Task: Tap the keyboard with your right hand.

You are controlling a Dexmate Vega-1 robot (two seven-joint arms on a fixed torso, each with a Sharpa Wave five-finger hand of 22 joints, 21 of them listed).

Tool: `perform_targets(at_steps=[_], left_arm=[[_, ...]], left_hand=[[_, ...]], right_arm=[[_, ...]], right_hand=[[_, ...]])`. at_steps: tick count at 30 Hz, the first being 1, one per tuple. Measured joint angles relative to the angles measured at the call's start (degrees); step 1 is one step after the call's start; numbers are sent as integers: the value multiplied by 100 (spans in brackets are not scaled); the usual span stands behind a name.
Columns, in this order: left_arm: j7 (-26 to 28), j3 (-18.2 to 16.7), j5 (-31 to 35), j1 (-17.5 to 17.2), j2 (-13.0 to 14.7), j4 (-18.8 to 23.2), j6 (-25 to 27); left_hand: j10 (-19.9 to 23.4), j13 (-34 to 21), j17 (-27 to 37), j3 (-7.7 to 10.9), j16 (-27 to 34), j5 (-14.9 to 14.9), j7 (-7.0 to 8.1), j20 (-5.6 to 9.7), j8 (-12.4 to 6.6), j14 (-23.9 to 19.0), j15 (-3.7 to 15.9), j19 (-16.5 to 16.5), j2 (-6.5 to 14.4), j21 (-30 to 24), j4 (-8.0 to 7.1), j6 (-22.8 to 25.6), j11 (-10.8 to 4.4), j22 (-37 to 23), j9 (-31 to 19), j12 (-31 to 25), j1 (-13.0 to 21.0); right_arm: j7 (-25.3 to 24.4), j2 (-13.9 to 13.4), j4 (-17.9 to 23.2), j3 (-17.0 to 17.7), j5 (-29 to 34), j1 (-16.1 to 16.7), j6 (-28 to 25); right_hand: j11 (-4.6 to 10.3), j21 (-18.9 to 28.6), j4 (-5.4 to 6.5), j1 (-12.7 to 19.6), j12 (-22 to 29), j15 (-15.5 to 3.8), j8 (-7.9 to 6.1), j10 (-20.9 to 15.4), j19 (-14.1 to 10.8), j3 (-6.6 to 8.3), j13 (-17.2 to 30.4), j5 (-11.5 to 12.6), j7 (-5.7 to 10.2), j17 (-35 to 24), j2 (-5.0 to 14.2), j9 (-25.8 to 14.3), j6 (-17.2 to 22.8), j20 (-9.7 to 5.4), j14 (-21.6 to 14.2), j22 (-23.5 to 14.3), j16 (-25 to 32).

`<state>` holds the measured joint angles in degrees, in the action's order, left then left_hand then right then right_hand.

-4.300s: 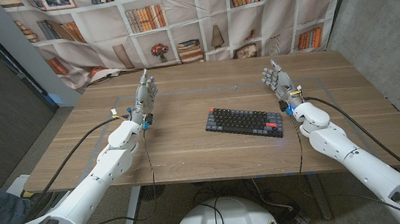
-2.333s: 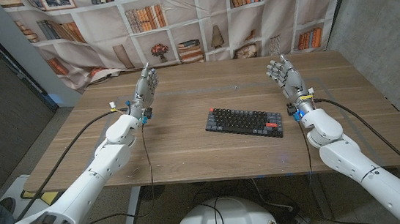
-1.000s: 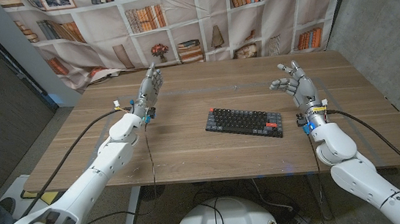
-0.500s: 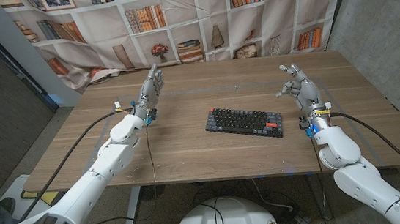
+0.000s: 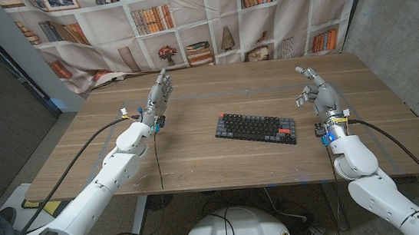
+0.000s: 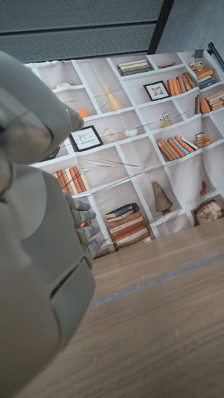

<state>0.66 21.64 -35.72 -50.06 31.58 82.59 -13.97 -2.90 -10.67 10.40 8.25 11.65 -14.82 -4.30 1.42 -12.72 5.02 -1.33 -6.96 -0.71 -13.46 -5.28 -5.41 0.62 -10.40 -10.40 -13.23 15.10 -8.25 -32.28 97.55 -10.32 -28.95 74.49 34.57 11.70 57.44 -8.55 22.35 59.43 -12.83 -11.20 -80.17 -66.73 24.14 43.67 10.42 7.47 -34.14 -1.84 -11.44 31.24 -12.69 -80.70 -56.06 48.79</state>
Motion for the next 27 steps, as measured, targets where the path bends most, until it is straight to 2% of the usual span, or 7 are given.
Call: perform_targets(at_steps=[3, 5, 8, 13, 17, 23, 27], left_arm=[[20, -10, 1, -13, 0, 25, 0], [31, -13, 1, -20, 1, 32, 1], [46, -15, 1, -24, -3, 36, 0], [51, -17, -7, -37, -32, 40, 1], [54, -17, -15, -40, -42, 40, 1], [58, -17, -32, -42, -49, 37, 22], [63, -17, -36, -45, -49, 37, 36]], left_hand=[[0, 0, 0, 0, 0, 0, 2, 0, 0, -22, -22, 0, 0, 0, 0, 2, 0, 0, 0, 0, 0], [0, 0, 0, 0, 0, 0, 21, 0, 13, -23, -22, 0, 0, 0, 0, 21, 0, 0, 0, 0, 0], [0, 0, 0, 0, 0, 21, -1, 0, 23, -22, -22, -1, 0, 0, 0, 42, 0, 0, 0, 0, -1], [31, 0, 0, 0, 0, 21, -10, -21, 23, -36, -36, 21, 0, 0, 0, 52, -31, 0, 0, 0, -1], [31, 0, 0, 0, -13, 21, -10, -31, 22, -42, -42, 30, 2, 0, 0, 52, -31, 0, 0, 0, 1], [61, 0, 0, -18, -13, 43, -9, -31, 22, -73, -13, 30, 15, 0, 17, 52, -1, 0, 0, 0, 14], [61, 0, 0, -25, -12, 43, -9, -31, 22, -73, -13, 30, 15, 0, 24, 52, -1, 0, 0, 0, 14]], right_arm=[[-3, 21, -16, 5, 41, -6, 29], [-31, 28, -18, 17, 77, -6, 41], [-31, 26, -3, 37, 77, 11, 41], [-195, -45, 173, 107, 233, 120, -120], [-286, -83, 277, 150, 288, 196, -246], [-435, -133, 432, 216, 341, 313, -477], [-511, -160, 503, 236, 375, 360, -612]], right_hand=[[0, -62, -116, 256, 199, 0, 0, 0, -22, 116, 135, 0, 0, 16, -253, 0, 0, 9, 0, -115, 160], [5, -233, -184, 571, 266, 0, 0, 10, 147, 184, 176, 30, 30, 75, -355, 0, 30, 12, 0, -14, 246], [-10, -512, -188, 1217, 266, 8, 0, 55, 243, 284, 69, 44, 32, 245, -469, 0, 29, 31, 73, 373, 333], [-11, -641, -206, 2159, 221, 4, 44, 56, 243, 301, -201, 44, 146, 490, -552, -9, -90, 31, 87, 718, 398], [-11, -641, -217, 2985, 221, 4, 44, 55, 241, 318, -349, 18, 159, 646, -516, -16, -141, 33, 87, 844, 458], [-11, -606, -204, 4047, 266, 4, 44, 55, 175, 429, -440, 97, 175, 777, -277, -16, -204, 52, 87, 958, 572], [-12, -546, -188, 4479, 289, 4, 44, 54, 177, 504, -478, 250, 193, 778, -145, -16, -223, 50, 87, 1013, 615]])
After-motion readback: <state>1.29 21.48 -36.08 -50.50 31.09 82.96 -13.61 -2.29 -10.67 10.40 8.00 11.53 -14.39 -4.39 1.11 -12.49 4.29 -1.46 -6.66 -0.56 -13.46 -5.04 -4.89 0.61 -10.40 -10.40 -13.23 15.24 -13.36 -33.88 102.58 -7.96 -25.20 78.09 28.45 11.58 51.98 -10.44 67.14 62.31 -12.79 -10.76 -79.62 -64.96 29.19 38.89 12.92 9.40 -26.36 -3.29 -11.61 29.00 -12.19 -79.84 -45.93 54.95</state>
